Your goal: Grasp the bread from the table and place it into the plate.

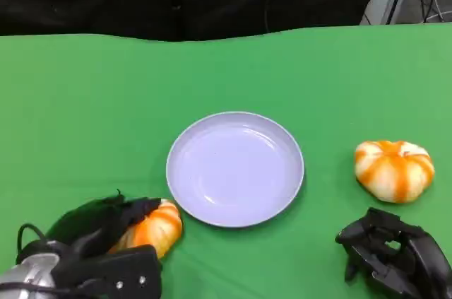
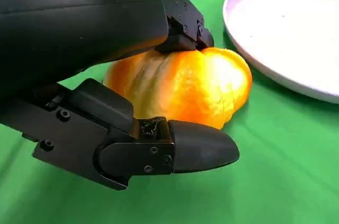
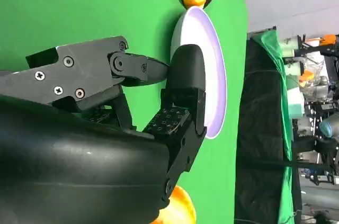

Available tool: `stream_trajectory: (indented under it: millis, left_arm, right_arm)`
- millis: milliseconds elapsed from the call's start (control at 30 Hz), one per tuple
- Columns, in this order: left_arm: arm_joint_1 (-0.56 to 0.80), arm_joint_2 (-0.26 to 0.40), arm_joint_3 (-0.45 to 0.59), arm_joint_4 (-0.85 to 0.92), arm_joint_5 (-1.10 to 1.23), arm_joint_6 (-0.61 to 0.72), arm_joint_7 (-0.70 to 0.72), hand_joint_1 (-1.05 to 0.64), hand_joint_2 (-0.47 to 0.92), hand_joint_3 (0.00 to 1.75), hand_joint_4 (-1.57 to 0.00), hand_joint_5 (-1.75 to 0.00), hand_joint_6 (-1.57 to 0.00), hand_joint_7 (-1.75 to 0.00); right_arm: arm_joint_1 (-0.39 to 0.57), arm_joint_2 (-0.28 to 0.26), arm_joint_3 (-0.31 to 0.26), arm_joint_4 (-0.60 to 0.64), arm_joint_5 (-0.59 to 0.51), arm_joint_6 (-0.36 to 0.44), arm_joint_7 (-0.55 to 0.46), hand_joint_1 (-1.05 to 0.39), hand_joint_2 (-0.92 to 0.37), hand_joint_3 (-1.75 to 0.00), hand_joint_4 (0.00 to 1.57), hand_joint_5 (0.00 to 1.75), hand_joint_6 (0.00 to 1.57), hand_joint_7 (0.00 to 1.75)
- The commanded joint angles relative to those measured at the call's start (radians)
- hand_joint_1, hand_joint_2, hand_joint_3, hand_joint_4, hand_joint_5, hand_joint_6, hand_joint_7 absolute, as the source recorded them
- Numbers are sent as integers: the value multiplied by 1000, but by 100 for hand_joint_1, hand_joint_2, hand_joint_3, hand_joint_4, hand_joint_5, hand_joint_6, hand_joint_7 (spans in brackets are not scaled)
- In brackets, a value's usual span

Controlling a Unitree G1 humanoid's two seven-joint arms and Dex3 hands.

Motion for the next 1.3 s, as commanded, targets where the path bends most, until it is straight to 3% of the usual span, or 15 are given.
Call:
stream_trajectory:
  millis: [33, 100, 200, 900, 967, 1033, 1100, 1133, 1167, 1233, 1300]
  left_arm:
    - [-5, 8, -31, 23, 12, 13, 2, -104, 92, 57, -18, -2, -29, -2]
    - [-3, 0, -32, 32, 2, 9, 13, -59, 91, 27, -22, -2, -32, -1]
    - [7, -3, -23, 31, -37, 3, 8, -29, 92, 10, -24, -1, -34, -1]
    - [36, 25, -27, -52, -53, 48, -38, -15, 92, 7, -27, -2, -38, -1]
    - [43, 16, -26, -56, -35, 58, -4, -10, 92, 8, -33, -4, -42, -3]
    - [45, 10, -29, -51, -12, 59, 41, -4, 92, 15, -60, -11, -58, -6]
    - [45, 6, -32, -44, 8, 58, 83, -3, 92, 17, -69, -13, -63, -6]
    - [45, 3, -33, -40, 18, 57, 105, -4, 92, 16, -94, -22, -84, -11]
    - [45, 1, -35, -33, 31, 54, 136, -4, 92, 16, -102, -25, -92, -12]
    - [45, -1, -39, -23, 44, 49, 170, -8, 92, 9, -91, -86, -113, -6]
    - [45, -9, -41, -3, 54, 43, 217, -10, 92, 8, -80, -125, -122, -5]
  right_arm:
    - [2, -6, -2, -9, 8, -11, -3, -24, -92, -39, 68, 171, 84, 96]
    - [3, -8, -1, -8, 2, -17, -11, -25, -91, -39, 68, 171, 84, 97]
    - [4, -8, -2, -11, 7, -9, -7, -26, -91, -39, 68, 171, 84, 97]
    - [2, -6, -5, -8, 14, -2, 1, -24, -91, -39, 68, 170, 84, 97]
    - [3, -6, -4, -10, 9, -5, -6, -24, -91, -39, 67, 169, 84, 97]
    - [3, -8, -3, -8, 6, -13, -6, -24, -92, -39, 68, 169, 84, 97]
    - [3, -9, -2, -8, 5, -13, -8, -25, -92, -39, 68, 169, 84, 97]
    - [3, -9, -2, -9, 4, -12, -10, -25, -92, -38, 68, 169, 84, 97]
    - [4, -9, -1, -11, 4, -9, -12, -26, -92, -38, 68, 169, 85, 97]
    - [5, -9, 0, -15, 4, -8, -13, -24, -92, -38, 68, 168, 84, 97]
    - [3, -9, -2, -10, 8, -12, -6, -23, -92, -39, 68, 169, 84, 97]
